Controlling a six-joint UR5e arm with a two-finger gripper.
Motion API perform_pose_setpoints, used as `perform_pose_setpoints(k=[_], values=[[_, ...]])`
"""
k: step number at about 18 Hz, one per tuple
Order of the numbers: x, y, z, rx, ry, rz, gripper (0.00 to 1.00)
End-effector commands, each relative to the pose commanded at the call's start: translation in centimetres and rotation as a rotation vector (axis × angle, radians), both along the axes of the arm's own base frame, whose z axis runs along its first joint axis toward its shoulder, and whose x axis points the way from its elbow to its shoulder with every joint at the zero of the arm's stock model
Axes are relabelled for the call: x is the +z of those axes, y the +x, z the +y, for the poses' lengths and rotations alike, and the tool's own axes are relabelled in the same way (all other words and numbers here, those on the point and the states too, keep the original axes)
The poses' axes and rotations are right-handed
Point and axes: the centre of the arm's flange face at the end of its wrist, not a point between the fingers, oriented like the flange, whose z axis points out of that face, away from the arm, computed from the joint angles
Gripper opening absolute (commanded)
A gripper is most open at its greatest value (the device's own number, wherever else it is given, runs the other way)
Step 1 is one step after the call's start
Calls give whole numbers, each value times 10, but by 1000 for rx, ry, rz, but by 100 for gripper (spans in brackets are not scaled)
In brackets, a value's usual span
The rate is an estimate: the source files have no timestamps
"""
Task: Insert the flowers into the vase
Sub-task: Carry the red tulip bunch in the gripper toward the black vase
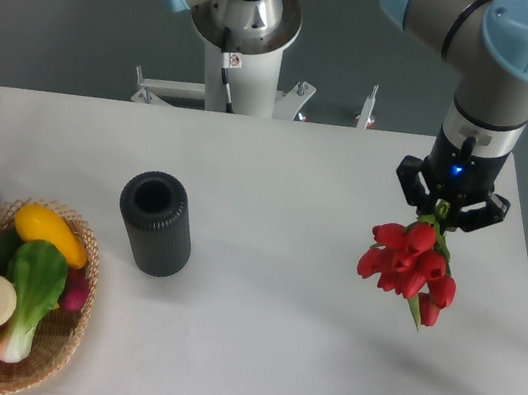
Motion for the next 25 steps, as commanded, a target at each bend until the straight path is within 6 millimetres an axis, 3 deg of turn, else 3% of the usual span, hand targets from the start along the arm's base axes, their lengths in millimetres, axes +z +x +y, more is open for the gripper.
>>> perform_pose_setpoints(k=[9,17,22,25], values=[[4,1,2,0,49,-13,0],[60,21,8,61,416,-70,0],[84,31,39,129,699,-122,0],[75,43,63,119,749,-167,0]])
